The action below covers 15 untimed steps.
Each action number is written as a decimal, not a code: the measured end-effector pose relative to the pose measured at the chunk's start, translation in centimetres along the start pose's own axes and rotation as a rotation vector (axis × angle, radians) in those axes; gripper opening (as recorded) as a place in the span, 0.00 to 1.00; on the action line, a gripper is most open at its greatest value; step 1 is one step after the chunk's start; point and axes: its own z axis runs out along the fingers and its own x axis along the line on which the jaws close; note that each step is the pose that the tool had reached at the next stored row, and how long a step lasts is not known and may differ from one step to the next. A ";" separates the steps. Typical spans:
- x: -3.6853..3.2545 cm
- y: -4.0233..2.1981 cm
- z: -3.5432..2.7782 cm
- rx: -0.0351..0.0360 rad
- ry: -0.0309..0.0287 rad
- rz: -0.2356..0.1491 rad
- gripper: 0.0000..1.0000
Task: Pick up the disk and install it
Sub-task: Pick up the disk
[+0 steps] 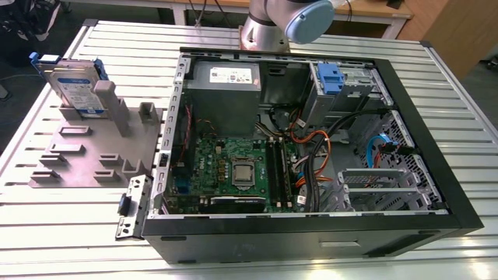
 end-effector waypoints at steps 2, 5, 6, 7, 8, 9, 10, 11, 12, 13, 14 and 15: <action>0.00 0.00 0.00 -0.0001 0.0001 -0.005 0.11; 0.00 0.00 0.00 -0.0001 0.0006 -0.014 0.11; 0.00 0.00 0.00 -0.0002 0.0007 -0.017 0.11; 0.00 0.00 0.00 -0.0002 0.0009 -0.020 0.11; 0.00 0.00 0.00 -0.0002 0.0009 -0.023 0.11; 0.00 0.00 0.00 -0.0003 0.0012 -0.027 0.11; 0.00 0.00 0.00 -0.0003 0.0014 -0.031 0.11; 0.00 0.00 0.00 -0.0004 0.0015 -0.035 0.11; 0.00 0.00 0.00 -0.0004 0.0017 -0.039 0.11; 0.00 0.00 0.00 -0.0004 0.0018 -0.041 0.11; 0.00 0.00 0.00 -0.0004 0.0018 -0.042 0.11; 0.00 0.00 0.00 -0.0005 0.0018 -0.042 0.11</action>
